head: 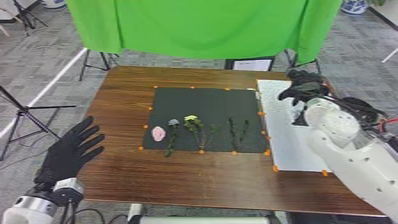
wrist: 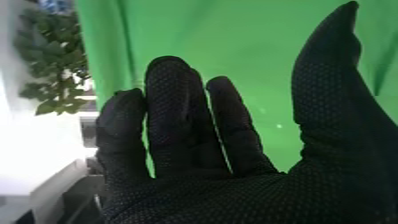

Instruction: Arrange flowers

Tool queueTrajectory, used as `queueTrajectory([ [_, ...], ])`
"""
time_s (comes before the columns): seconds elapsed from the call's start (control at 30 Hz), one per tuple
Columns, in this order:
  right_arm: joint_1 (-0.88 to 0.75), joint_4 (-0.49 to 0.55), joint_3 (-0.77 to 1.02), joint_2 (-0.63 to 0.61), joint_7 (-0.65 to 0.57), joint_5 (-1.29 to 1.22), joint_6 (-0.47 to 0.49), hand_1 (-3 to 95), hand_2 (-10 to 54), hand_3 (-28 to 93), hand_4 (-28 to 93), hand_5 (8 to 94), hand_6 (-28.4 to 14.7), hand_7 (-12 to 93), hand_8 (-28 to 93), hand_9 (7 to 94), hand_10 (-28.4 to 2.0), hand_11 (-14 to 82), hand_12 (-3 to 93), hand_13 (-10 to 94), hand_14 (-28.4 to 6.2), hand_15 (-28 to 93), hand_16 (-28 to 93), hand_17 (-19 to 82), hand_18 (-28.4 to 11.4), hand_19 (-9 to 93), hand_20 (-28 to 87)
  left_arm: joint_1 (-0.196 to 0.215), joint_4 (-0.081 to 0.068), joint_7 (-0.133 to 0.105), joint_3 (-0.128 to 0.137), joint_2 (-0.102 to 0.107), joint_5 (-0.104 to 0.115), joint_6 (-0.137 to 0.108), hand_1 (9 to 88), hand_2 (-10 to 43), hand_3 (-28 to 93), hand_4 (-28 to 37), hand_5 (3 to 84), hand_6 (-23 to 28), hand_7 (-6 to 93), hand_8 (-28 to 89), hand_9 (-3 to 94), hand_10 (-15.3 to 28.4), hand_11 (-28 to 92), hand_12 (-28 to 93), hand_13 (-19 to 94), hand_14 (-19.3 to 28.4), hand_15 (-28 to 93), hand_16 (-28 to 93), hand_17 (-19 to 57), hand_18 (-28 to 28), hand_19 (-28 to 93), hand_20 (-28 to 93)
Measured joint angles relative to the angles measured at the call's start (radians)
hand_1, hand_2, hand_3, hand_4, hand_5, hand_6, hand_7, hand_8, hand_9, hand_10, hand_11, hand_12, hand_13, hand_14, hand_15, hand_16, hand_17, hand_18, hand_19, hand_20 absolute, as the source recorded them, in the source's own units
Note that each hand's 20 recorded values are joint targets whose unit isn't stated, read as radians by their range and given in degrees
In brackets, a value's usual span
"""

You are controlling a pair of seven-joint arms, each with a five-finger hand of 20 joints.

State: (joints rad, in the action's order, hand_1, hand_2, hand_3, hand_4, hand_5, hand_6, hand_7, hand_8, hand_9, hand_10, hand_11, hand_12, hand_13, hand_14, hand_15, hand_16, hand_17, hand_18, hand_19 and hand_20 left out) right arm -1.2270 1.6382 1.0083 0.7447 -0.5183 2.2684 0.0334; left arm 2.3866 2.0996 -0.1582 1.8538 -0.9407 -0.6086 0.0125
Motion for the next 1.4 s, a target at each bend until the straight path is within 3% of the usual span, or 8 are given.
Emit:
queueTrajectory([
  [0.3, -0.090, -0.006, 0.042, -0.042, -0.020, 0.011, 0.061, 26.0, -9.5, 90, -28, 33.3, -4.5, 36, -16, 38.6, -12.9, 29.4, 24.2, 48, -9.7, 79, 24, 23, -20.8, 82, 56, 0.001, 0.000, 0.001, 0.003, 0.000, 0.000, 0.001, 24.2, -4.3, 70, -28.3, 23.9, 2.7, 17.5, -10, 20.6, 10.1, 13, 20, 14, 13.8, 21, 4, -11.9, 19.7, 32, 10],
  [0.6, -0.094, -0.042, 0.032, -0.047, -0.004, 0.014, 0.066, 31.3, -9.5, 90, -28, 31.9, 1.1, 41, -20, 41.0, -11.2, 29.8, 23.0, 51, -7.5, 79, 25, 23, -20.4, 81, 56, -0.004, -0.002, 0.003, 0.002, 0.001, 0.004, 0.003, 24.3, -4.0, 70, -28.3, 23.9, 2.8, 17.4, -10, 20.6, 10.0, 14, 20, 14, 13.8, 21, 5, -11.9, 19.7, 32, 10],
  [0.73, -0.082, -0.065, 0.012, -0.046, 0.029, 0.013, 0.064, 33.3, -9.5, 90, -28, 36.0, 2.8, 44, -21, 46.6, -10.4, 28.9, 21.9, 54, -6.6, 78, 27, 24, -20.0, 81, 55, -0.008, -0.003, 0.004, 0.002, 0.002, 0.005, 0.003, 24.2, -3.7, 69, -28.3, 23.9, 2.8, 17.4, -10, 20.6, 10.0, 14, 20, 14, 13.8, 21, 4, -11.9, 19.7, 32, 10],
  [0.83, -0.070, -0.077, -0.001, -0.045, 0.046, 0.010, 0.064, 36.7, -9.5, 89, -28, 43.7, 3.8, 50, -18, 56.8, -8.7, 31.8, 21.9, 59, -5.9, 77, 29, 26, -19.8, 82, 55, -0.008, -0.003, 0.004, 0.002, 0.004, 0.006, 0.003, 24.2, -3.6, 69, -28.3, 23.9, 2.7, 17.4, -10, 20.6, 10.1, 14, 20, 14, 13.8, 21, 4, -11.9, 19.7, 32, 10],
  [0.9, -0.062, -0.087, -0.011, -0.044, 0.056, 0.009, 0.056, 43.3, -8.9, 84, -28, 51.4, 3.6, 56, -5, 72.2, -6.1, 20.0, 37.2, 64, -5.3, 77, 31, 30, -19.2, 84, 55, -0.008, -0.003, 0.004, 0.002, 0.005, 0.006, 0.003, 24.1, -3.6, 69, -28.3, 23.9, 2.7, 17.5, -10, 20.6, 10.0, 14, 20, 14, 13.9, 21, 4, -11.9, 19.7, 32, 10],
  [0.97, -0.058, -0.096, -0.020, -0.044, 0.063, 0.010, 0.026, 47.5, -8.8, 84, -28, 61.1, 4.0, 56, 0, 84.1, -4.1, 16.9, 46.5, 69, -4.5, 77, 32, 33, -18.8, 86, 54, -0.008, -0.003, 0.004, 0.002, 0.005, 0.006, 0.003, 24.1, -3.5, 69, -28.3, 23.9, 2.8, 17.4, -10, 20.6, 10.0, 14, 20, 14, 13.9, 21, 4, -12.0, 19.7, 32, 10],
  [1.1, -0.057, -0.103, -0.029, -0.041, 0.075, 0.020, -0.046, 48.3, -9.5, 86, -28, 66.8, 3.0, 54, 1, 87.9, -3.3, 17.2, 49.3, 72, -4.1, 77, 33, 36, -18.8, 88, 54, -0.007, -0.003, 0.004, 0.002, 0.005, 0.006, 0.003, 24.0, -3.5, 70, -28.3, 23.9, 2.8, 17.4, -10, 20.7, 10.0, 14, 20, 14, 13.8, 21, 4, -12.0, 19.7, 32, 10],
  [1.4, -0.064, -0.073, -0.025, -0.036, 0.106, 0.019, -0.099, 48.1, -9.5, 87, -28, 68.4, 2.6, 53, 1, 88.6, -3.3, 16.8, 49.8, 73, -4.0, 76, 33, 36, -18.8, 89, 54, -0.007, -0.003, 0.004, 0.003, 0.004, 0.006, 0.003, 24.0, -3.4, 70, -28.2, 23.9, 2.8, 17.4, -10, 20.6, 10.0, 14, 20, 14, 13.8, 21, 4, -12.0, 19.7, 32, 10],
])
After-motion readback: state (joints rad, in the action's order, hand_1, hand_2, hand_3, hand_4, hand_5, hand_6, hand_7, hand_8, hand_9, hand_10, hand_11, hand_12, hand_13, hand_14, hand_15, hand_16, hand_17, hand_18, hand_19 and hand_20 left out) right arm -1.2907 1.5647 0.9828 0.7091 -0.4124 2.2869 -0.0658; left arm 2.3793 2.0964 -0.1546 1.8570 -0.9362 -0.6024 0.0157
